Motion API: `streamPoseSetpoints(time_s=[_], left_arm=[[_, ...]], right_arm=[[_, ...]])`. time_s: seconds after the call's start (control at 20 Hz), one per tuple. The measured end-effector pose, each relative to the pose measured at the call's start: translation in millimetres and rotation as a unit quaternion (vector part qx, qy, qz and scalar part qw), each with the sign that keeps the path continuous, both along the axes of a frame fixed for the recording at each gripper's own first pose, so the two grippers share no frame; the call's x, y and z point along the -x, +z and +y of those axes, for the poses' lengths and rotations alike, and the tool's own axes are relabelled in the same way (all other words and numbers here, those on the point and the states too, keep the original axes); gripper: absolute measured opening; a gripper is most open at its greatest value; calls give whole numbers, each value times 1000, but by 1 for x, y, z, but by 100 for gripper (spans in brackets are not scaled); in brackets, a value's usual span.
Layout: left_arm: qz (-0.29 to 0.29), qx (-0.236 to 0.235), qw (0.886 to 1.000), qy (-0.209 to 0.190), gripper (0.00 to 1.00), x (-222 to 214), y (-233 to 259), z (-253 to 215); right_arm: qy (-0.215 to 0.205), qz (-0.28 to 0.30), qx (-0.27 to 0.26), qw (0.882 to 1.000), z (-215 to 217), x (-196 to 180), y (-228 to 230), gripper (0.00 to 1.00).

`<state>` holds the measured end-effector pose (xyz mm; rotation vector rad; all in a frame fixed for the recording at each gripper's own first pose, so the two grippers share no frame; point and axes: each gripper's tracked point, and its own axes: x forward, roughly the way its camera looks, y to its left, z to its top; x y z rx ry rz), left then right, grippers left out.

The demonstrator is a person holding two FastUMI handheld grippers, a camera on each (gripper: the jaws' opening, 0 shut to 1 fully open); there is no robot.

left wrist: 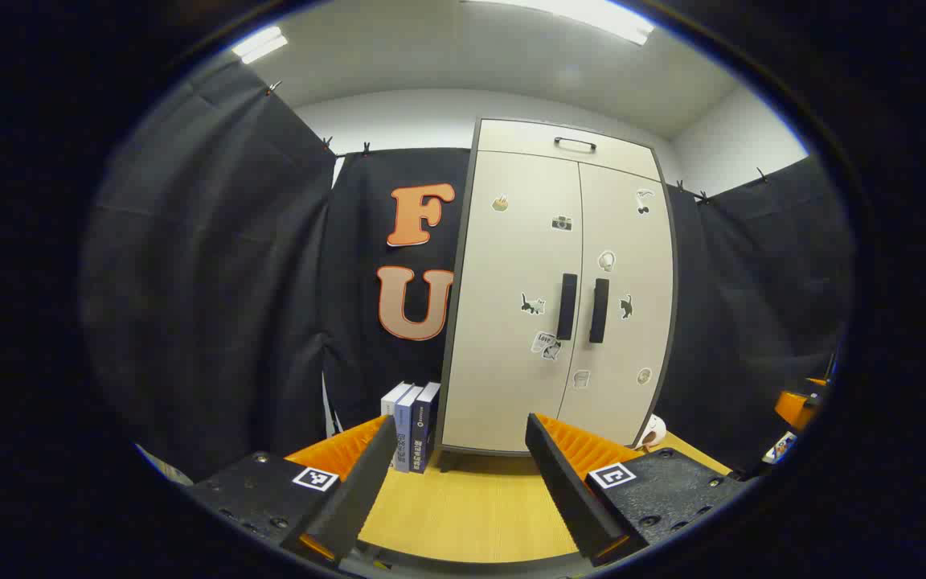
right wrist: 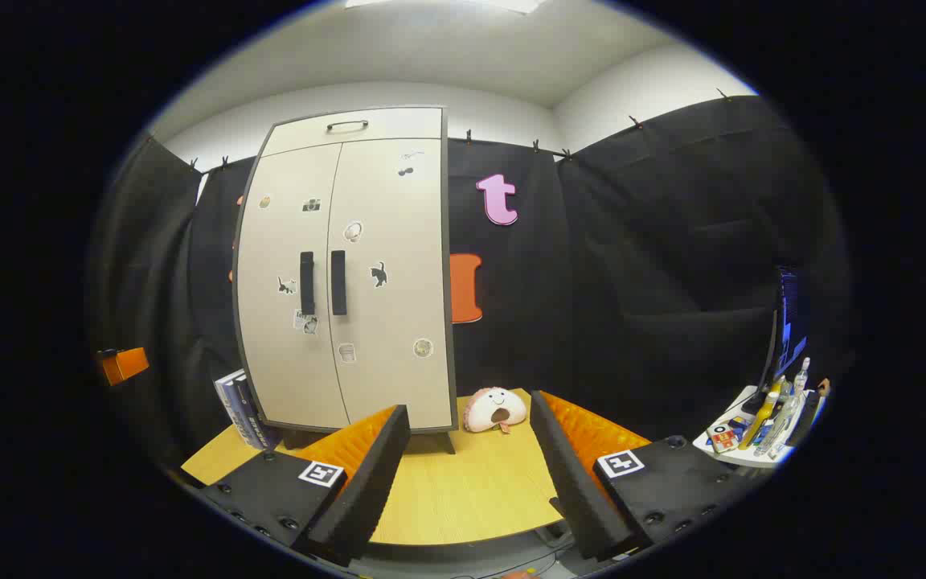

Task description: Open the right door of the double-door shoe cabinet with the right hand, and open the left door with the left hand.

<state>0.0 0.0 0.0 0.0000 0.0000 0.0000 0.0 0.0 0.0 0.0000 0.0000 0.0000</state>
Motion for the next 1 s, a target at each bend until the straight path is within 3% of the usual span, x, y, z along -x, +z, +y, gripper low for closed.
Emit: streamPoseSetpoints(time_s=[0.1,0.15,1.0], left_arm=[[-1,-6,1000,-1,98,0,2,0],[-3,-5,1000,-5,99,1,5,-2],[-8,-19,1000,-6,98,-5,8,4]], right_arm=[[-5,3,2,1000,-1,0,0,92],[-5,4,3,1000,0,-1,0,99],[-23,20,23,999,5,-7,-2,99]])
